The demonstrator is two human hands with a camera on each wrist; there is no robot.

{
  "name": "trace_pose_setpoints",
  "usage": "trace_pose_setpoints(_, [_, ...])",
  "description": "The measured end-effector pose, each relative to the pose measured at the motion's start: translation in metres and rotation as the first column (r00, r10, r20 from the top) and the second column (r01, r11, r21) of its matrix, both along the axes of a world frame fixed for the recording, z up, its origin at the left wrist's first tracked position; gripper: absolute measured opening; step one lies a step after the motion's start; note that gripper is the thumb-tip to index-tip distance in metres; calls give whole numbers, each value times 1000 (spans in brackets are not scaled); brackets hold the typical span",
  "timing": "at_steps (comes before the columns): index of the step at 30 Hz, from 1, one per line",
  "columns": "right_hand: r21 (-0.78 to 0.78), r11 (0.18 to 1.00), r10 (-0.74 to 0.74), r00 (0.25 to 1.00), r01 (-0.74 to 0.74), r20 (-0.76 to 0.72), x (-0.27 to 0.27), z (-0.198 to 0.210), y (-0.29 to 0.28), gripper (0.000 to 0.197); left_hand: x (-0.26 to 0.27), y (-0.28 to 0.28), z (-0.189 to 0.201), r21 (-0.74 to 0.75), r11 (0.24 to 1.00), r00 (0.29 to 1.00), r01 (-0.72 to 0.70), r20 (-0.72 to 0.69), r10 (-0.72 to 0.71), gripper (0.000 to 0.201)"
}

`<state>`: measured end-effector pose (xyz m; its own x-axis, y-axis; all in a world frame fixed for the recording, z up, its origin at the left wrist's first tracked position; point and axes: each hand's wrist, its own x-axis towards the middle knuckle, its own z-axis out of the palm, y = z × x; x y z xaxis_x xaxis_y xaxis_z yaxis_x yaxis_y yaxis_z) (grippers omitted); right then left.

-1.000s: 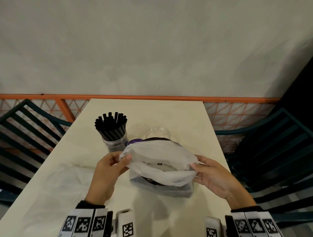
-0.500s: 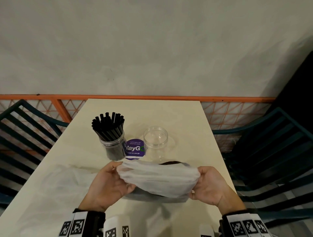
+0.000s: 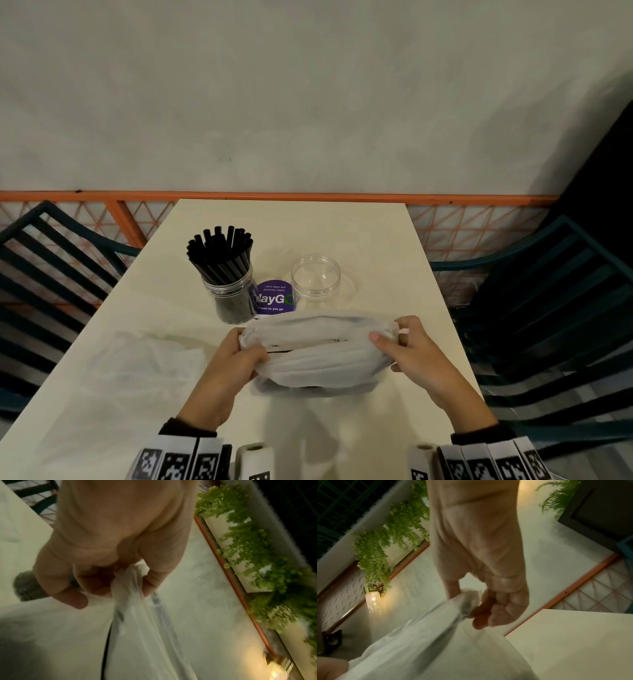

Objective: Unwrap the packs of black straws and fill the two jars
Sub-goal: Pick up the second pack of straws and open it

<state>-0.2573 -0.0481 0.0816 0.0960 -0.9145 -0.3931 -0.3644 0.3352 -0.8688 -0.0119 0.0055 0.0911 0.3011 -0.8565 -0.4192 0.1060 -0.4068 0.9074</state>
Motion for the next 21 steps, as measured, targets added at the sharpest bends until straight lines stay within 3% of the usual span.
trace_pose_setpoints(2, [-84, 993, -83, 995, 79, -47, 1, 1, -4, 25, -1, 1, -2, -16, 999, 987, -45, 153, 47, 21])
trace_pose_setpoints(5, [-145, 978, -147, 989, 147, 11, -1, 3, -5, 7, 4, 3, -5, -95, 993, 885, -67, 453, 103, 27])
trace_pose_setpoints(7, [-82, 988, -118, 986, 128, 118, 1, 6, -4, 14, 6, 4, -3, -102, 995, 824, -3, 563, 60, 19])
trace_pose_setpoints(8, [-41, 995, -89, 983, 96, 162, 3, 5, -3, 17, 7, 4, -3, -102, 994, 832, 27, 554, 34, 15])
trace_pose_setpoints(11, [89, 996, -35, 954, 9, 297, 10, 0, -1, 20, 9, 3, -5, -70, 994, 922, 89, 384, -56, 16])
trace_pose_setpoints(15, [252, 967, -97, 878, -28, 468, 18, -10, 2, 21, 0, 3, -16, 30, 988, 986, 153, 60, -155, 20])
trace_pose_setpoints(18, [352, 934, -137, 847, -62, 513, 13, -13, 0, 24, -1, 5, -17, 104, 983, 963, 151, -238, -123, 16])
trace_pose_setpoints(21, [478, 876, -227, 811, -73, 540, 4, -14, -2, 20, 8, 7, -19, 150, 984, 901, 94, -432, -20, 8])
